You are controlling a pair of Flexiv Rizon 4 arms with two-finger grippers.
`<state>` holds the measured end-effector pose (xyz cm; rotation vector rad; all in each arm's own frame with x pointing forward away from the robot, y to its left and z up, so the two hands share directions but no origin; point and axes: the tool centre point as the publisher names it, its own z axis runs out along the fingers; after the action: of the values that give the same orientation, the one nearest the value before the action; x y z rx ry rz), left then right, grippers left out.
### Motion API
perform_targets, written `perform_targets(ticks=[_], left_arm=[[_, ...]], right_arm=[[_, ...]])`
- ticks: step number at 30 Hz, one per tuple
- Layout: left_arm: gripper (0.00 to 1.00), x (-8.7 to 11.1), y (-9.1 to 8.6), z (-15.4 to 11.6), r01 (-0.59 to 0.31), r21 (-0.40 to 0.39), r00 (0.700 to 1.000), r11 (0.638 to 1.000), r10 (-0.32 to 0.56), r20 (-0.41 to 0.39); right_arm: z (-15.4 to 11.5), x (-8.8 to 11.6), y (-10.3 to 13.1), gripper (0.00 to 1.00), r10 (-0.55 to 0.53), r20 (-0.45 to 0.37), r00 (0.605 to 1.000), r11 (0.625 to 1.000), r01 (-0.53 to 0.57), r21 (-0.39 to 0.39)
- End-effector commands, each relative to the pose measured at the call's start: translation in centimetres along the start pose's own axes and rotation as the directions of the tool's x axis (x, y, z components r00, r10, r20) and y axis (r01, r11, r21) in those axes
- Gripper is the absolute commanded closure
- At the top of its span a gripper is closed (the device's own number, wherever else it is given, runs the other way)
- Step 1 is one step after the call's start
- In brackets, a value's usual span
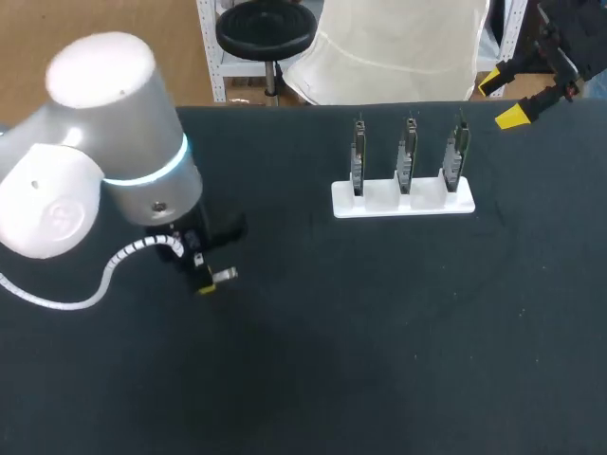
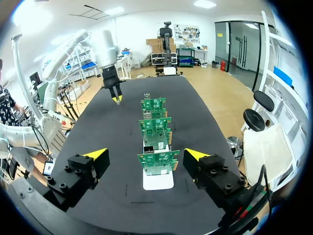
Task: Pick up the optical module with the left hand, and insert it into the network port with the right hand.
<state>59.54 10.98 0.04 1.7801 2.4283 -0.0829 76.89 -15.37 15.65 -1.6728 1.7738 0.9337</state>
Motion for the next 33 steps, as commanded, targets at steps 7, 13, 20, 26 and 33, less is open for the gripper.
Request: perform_targets(ticks=[7,13,20,26,33], left_arm=[[1.0,-2.6,5.9,-6.0,0.134,-0.127,0.942,0.983,-0.087,0.326],[1.0,-7.7,10.9,-10.2,0.155,-0.171,0.838,0.973,-0.038,0.544],[1.0,-14.9,14.9,-14.2,0.141,-0.21,0.713,0.967,0.049,0.7],[1.0,-20.2,16.4,-17.0,0.085,-0.219,0.613,0.972,0.123,0.781],[1.0,-25.5,15.9,-19.0,-0.008,-0.211,0.501,0.978,0.187,0.845]], right_arm=[[0.0,0.0,0.3,0.0,-0.001,0.0,1.0,1.0,0.001,0.006],[0.0,0.0,0.3,0.0,-0.001,0.0,1.0,1.0,0.001,0.006],[0.0,0.0,0.3,0.0,-0.001,0.0,1.0,1.0,0.001,0.006],[0.0,0.0,0.3,0.0,-0.001,0.0,1.0,1.0,0.001,0.006],[0.0,0.0,0.3,0.0,-0.001,0.0,1.0,1.0,0.001,0.006]])
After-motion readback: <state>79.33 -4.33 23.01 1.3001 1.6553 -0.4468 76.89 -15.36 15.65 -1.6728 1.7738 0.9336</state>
